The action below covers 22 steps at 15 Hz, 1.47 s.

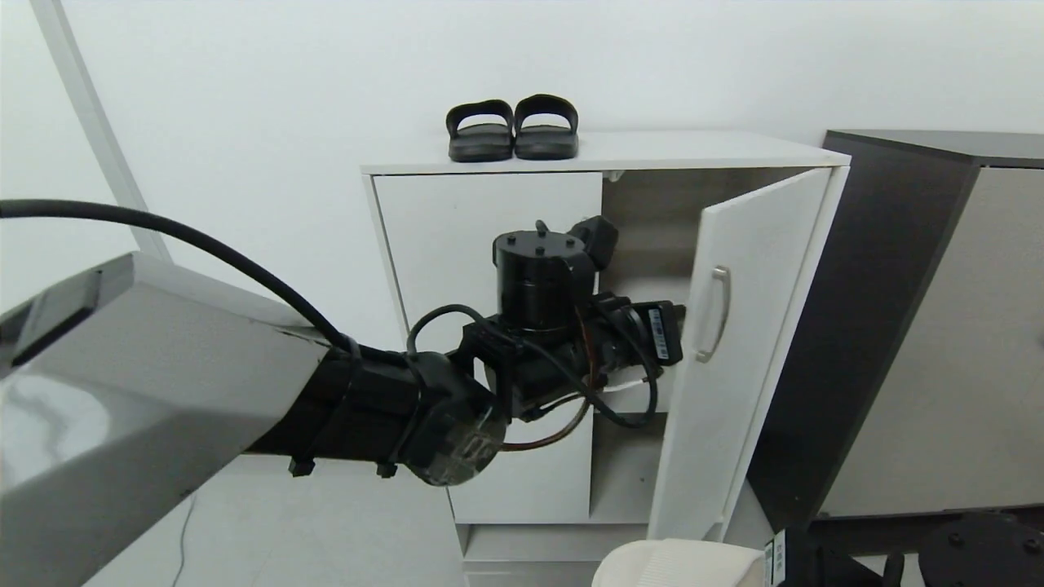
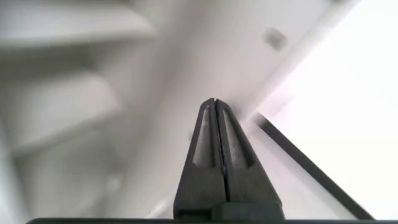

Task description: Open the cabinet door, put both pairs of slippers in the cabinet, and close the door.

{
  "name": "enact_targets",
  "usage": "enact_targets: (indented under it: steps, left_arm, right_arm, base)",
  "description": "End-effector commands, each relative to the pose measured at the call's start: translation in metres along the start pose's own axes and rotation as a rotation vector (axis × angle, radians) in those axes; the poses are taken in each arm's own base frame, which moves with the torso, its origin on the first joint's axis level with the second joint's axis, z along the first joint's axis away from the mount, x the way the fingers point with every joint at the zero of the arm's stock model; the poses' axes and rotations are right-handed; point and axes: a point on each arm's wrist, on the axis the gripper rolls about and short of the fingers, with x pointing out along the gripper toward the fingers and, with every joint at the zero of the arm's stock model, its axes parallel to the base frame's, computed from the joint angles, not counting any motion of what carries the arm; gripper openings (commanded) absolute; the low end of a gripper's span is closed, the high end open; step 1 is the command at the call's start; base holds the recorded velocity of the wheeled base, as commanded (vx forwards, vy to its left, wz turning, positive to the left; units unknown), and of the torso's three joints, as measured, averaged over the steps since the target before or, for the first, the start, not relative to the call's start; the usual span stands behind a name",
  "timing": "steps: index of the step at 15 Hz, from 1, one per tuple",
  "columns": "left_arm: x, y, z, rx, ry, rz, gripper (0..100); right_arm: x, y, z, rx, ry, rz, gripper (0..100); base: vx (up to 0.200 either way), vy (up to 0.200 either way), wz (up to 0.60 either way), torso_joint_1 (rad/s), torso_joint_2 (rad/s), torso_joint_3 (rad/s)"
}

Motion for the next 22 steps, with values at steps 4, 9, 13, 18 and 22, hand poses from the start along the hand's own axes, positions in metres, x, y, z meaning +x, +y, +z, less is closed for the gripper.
enact_targets:
  steps: [4, 9, 13, 18, 22]
  left_arm:
    - [0.002, -0.004, 0.004, 0.012, -0.035, -0.017, 0]
    - [-0.041, 0.047, 0.055, 0.071, -0.177, 0.191, 0]
    - [-0.111, 0.027, 0.060, 0.167, -0.164, 0.307, 0]
    - [-0.226, 0.012, 0.035, 0.278, -0.224, 0.713, 0]
    - [-0.337, 0.025, -0.015, 0.274, -0.309, 1.051, 0]
  right_arm:
    - [0.000, 0.001, -0.001, -0.001, 0.004, 0.007, 0]
    - [0.012, -0.031, 0.009, 0.066, -0.040, -0.130, 0]
    - [0.046, -0.060, 0.014, 0.100, -0.057, -0.461, 0]
    - [0.094, -0.092, 0.038, 0.248, -0.208, -0.766, 0]
    - [0.106, -0.110, 0.031, 0.279, -0.190, -0.874, 0]
  base:
    - [-0.150, 0.000, 0.00, -0.003, 0.00, 0.002]
    - [0.000, 0.000, 0.00, 0.000, 0.00, 0.000]
    - [0.000, 0.000, 0.00, 0.000, 0.00, 0.000]
    - [0.000, 0.000, 0.00, 0.000, 0.00, 0.000]
    - [0.000, 0.000, 0.00, 0.000, 0.00, 0.000]
